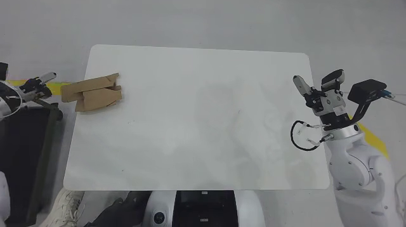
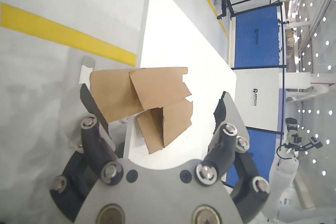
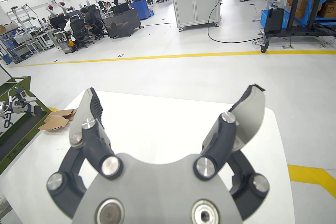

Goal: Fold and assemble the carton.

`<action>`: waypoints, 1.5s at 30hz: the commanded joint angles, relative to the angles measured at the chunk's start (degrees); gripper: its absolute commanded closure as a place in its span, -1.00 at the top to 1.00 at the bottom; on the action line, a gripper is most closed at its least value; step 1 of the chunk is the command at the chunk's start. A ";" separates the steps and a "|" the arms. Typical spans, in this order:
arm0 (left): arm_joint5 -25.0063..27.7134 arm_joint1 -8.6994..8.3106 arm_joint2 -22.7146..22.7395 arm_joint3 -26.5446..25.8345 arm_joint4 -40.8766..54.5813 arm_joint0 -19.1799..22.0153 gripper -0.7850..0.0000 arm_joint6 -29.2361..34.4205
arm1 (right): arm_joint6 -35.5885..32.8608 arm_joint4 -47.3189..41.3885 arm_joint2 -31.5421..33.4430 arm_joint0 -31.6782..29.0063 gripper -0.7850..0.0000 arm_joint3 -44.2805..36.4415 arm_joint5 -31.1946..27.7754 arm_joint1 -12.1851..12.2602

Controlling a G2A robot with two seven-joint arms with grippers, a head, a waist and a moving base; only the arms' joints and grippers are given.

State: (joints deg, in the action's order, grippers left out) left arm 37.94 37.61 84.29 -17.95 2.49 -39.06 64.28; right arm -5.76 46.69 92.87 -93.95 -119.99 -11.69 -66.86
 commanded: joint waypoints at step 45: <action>-17.68 6.64 -5.22 8.26 0.07 3.29 -0.11 -5.70 | 0.00 0.00 0.00 0.00 1.00 0.00 0.00 0.00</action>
State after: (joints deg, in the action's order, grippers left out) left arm 20.23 44.25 79.08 -9.68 2.59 -35.76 58.56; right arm -5.76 46.69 92.87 -93.95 -119.99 -11.69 -66.86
